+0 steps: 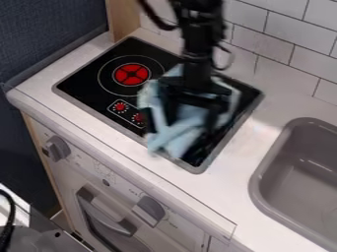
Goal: Move the cloth from right to left
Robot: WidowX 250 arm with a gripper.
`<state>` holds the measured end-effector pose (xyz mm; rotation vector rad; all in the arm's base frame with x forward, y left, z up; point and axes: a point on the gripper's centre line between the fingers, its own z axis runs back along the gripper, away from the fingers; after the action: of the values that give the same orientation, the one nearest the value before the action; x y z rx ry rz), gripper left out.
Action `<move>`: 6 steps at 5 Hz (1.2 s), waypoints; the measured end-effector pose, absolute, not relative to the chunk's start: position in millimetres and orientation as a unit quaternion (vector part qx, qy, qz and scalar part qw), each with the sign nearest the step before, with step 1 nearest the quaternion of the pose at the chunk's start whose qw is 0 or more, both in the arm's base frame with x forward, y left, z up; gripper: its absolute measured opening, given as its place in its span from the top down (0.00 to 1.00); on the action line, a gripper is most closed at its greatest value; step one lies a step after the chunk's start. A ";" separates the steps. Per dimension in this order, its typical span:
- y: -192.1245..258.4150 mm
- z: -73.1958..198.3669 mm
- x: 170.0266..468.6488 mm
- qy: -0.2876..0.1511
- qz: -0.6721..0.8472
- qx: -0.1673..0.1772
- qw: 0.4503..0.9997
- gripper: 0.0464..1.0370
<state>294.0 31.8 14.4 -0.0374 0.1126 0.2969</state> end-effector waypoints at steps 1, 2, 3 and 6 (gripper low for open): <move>61.3 14.1 285.2 0.053 0.159 -0.015 0.986 0.04; 82.0 16.8 279.8 0.049 0.162 -0.005 0.986 0.04; 109.0 17.1 273.5 0.041 0.177 0.000 0.983 0.04; 104.6 53.9 277.7 0.026 0.166 -0.037 0.985 0.04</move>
<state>277.7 104.6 53.9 -0.0742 0.0514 0.3341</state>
